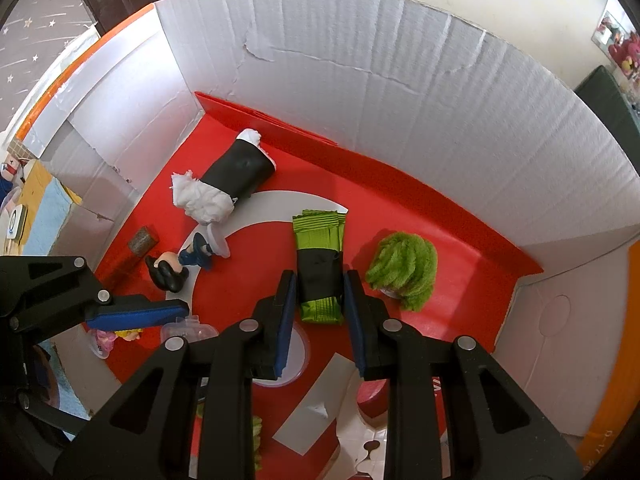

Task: Organize objects
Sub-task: 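Lower and release the container and packet with both tools inside the box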

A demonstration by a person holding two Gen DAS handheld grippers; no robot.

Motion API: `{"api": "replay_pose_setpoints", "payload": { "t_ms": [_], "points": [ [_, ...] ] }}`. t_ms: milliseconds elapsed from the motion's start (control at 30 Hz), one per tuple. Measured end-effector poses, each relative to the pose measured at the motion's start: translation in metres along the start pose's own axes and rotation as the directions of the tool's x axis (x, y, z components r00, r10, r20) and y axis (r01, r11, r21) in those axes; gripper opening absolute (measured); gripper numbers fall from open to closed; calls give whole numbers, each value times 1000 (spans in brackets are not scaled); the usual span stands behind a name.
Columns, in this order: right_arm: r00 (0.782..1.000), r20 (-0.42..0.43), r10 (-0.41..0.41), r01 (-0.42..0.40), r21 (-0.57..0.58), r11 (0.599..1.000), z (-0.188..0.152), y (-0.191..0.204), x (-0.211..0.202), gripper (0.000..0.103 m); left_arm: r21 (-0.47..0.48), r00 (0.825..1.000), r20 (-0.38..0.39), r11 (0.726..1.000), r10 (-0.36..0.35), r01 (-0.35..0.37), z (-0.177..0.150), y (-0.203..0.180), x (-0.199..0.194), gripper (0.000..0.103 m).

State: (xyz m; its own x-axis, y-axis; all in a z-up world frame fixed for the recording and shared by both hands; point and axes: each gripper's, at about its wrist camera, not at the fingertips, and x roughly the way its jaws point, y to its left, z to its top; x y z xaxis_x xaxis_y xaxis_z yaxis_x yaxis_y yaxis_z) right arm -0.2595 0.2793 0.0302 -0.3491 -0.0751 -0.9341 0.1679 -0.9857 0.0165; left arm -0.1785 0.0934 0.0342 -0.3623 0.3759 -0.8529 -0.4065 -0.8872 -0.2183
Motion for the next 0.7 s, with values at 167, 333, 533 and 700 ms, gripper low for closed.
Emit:
{"api": "replay_pose_setpoints", "payload": {
  "t_ms": [167,333,533,700],
  "points": [
    [1000,0,-3,3,-2,1000,1,21,9,24,1,1000,1,1000,-1,1,-6,-3,-3,44],
    [1000,4,-10,10,1,1000,-5,19,6,24,-4,1000,3,1000,0,0,-9,-8,-5,44],
    [1000,13,-16,16,5,1000,-12,15,-2,24,-8,1000,9,1000,1,-1,-18,-16,-10,44],
    [1000,24,-17,17,7,1000,-20,13,-11,24,-13,1000,12,1000,0,0,-26,-24,-15,44]
  ]
}}
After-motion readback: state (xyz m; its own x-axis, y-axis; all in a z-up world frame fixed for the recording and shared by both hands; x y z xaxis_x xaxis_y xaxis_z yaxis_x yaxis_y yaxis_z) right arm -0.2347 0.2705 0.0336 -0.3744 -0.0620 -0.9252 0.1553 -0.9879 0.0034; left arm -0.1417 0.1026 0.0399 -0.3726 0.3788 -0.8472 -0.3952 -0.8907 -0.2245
